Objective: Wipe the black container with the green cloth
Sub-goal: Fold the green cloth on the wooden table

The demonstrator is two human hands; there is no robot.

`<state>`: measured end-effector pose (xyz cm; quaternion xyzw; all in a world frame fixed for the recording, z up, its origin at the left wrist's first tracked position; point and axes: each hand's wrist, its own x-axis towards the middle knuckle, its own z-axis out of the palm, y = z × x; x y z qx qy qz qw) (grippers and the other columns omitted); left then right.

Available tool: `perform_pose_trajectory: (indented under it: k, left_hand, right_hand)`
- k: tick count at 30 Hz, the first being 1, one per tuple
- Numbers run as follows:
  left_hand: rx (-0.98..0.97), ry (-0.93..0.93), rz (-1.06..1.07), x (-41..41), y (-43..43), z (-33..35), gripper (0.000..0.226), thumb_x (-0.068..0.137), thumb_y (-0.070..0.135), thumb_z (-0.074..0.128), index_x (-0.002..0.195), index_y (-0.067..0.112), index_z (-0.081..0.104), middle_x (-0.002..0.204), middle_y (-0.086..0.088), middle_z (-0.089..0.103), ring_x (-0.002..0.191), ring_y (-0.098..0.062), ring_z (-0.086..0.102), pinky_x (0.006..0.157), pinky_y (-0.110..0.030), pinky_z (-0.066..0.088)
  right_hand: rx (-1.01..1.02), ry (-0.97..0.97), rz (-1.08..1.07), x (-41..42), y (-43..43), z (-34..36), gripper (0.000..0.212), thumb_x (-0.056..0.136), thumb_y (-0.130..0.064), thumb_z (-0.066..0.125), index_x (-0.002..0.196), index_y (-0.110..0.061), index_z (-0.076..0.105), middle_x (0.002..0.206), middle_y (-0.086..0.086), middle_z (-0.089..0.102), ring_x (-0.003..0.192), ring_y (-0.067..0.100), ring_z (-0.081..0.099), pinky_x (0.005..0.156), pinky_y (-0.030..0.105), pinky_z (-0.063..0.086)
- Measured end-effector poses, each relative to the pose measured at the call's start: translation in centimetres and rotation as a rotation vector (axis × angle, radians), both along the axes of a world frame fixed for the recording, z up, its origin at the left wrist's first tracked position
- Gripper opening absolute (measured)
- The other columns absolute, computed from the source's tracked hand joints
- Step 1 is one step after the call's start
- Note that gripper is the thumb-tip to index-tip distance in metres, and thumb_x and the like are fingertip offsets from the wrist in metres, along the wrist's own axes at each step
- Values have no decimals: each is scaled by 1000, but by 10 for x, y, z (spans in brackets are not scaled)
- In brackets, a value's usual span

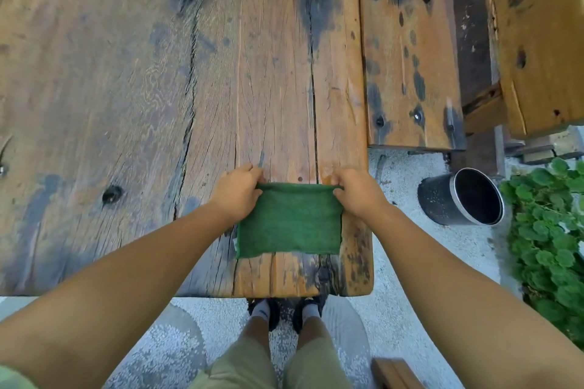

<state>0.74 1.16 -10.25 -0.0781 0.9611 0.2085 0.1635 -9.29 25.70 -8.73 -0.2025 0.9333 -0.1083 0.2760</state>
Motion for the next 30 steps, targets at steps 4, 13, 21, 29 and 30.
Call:
perform_pose_trajectory:
  k: [4,13,21,29,30]
  left_hand:
    - [39,67,-1,17,4,17,11,88,5,60,97,10,56,99,-7,58,92,-29,55,80,-41,44]
    - [-55,97,-94,95,28,24,18,77,1,63,91,11,57,93,-6,58,87,-29,53,75,-41,41]
    - [-92,-58,-52,139,49,4,27,77,-7,58,97,12,59,98,-9,57,86,-33,51,69,-39,31]
    - [-204,-266,-92,115,62,10,27,91,15,51,118,15,51,119,-8,53,112,-30,49,90,-44,40]
    - [-214,-276,-102,110,64,14,27,91,16,51,118,14,53,118,-8,55,112,-31,50,92,-45,40]
  right_hand:
    - [-64,2,-35,21,5,6,11,92,0,60,101,-7,63,108,10,63,100,28,57,77,34,45]
    - [-148,-8,-69,99,30,2,21,88,4,59,99,-14,57,105,2,54,82,21,54,65,32,39]
    - [-143,-66,-86,133,48,-17,23,85,0,67,101,-15,61,103,0,51,91,25,57,71,37,46]
    - [-180,-145,-145,123,45,-14,7,92,-12,64,95,-17,62,97,0,53,85,22,59,77,39,52]
    - [-192,-127,-175,121,43,-13,6,92,-12,64,94,-17,62,97,0,55,82,20,60,76,37,52]
